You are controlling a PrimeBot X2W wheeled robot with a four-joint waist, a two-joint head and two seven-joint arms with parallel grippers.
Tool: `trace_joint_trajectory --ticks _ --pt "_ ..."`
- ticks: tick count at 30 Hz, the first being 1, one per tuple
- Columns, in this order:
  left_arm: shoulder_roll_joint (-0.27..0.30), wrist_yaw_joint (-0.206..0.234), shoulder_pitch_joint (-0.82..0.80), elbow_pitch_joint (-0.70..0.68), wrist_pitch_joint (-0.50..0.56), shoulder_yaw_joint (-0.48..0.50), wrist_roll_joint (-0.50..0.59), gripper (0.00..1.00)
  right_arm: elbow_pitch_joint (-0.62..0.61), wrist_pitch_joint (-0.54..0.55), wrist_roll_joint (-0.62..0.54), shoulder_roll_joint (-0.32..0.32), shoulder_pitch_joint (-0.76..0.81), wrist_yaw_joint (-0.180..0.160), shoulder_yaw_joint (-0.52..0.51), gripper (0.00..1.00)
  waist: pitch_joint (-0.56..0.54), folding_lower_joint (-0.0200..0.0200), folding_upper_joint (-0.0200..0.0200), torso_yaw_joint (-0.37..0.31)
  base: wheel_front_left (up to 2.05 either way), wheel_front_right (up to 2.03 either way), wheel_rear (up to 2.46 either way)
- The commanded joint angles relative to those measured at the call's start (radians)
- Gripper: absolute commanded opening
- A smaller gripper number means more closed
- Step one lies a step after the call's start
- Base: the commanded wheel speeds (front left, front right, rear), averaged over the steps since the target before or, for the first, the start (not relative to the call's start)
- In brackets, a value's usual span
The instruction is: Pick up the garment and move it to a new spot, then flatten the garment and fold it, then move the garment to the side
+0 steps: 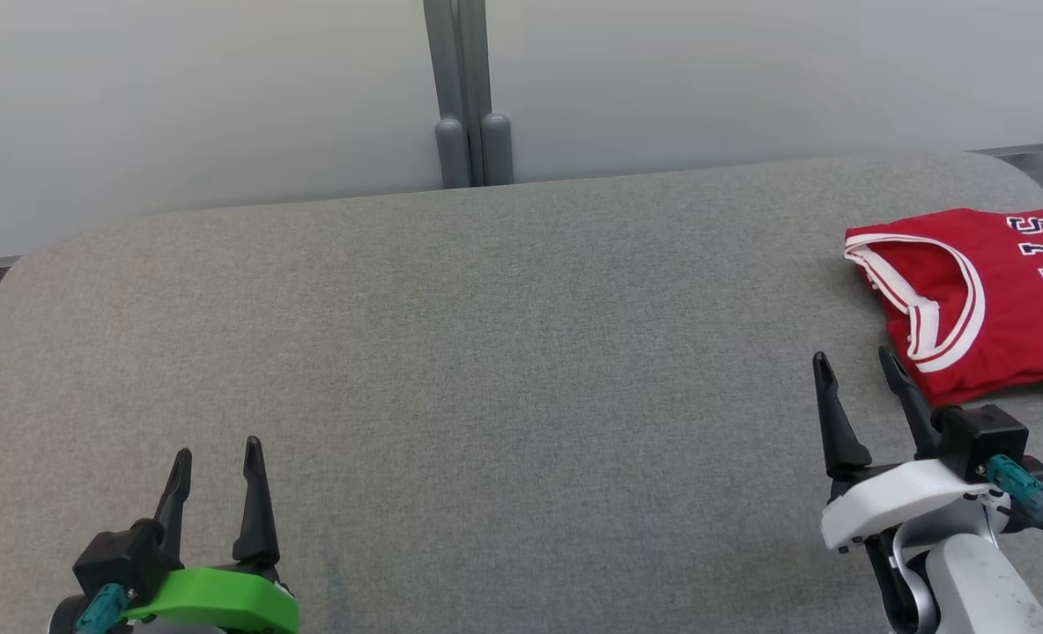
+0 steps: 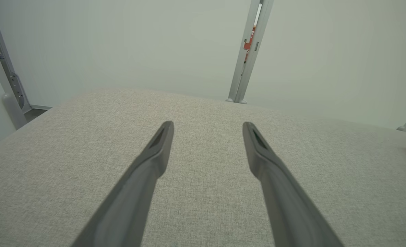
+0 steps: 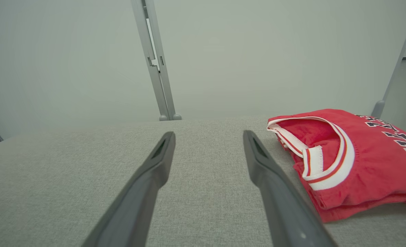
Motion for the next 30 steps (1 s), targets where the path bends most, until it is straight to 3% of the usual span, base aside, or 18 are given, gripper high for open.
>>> trace_joint_trajectory --ticks 1,23,24,30 --pt "0.001 -0.005 0.02 -0.004 -0.002 -0.003 -0.015 1.0 0.004 -0.003 -0.008 -0.003 0.016 -0.002 -0.004 1.0 -0.002 0.0001 0.0 0.002 0.0 0.0 0.0" --pt "0.002 -0.012 0.03 -0.018 -0.002 -0.002 -0.007 1.0 0.012 -0.003 -0.003 0.008 0.003 -0.002 0.02 1.0 0.006 0.0001 0.0 -0.004 0.0 0.0 0.0" --pt "0.0 -0.009 0.018 -0.014 0.0 -0.006 -0.017 0.0 0.011 0.0 -0.004 0.008 0.01 0.0 0.021 0.0 0.006 0.0001 0.0 -0.004 0.0 0.0 0.0" --pt "-0.008 -0.009 0.025 0.038 0.008 -0.009 -0.023 0.0 0.06 0.006 0.002 0.022 0.05 0.0 0.023 0.0 0.006 0.0001 0.0 -0.004 0.0 0.0 0.0"
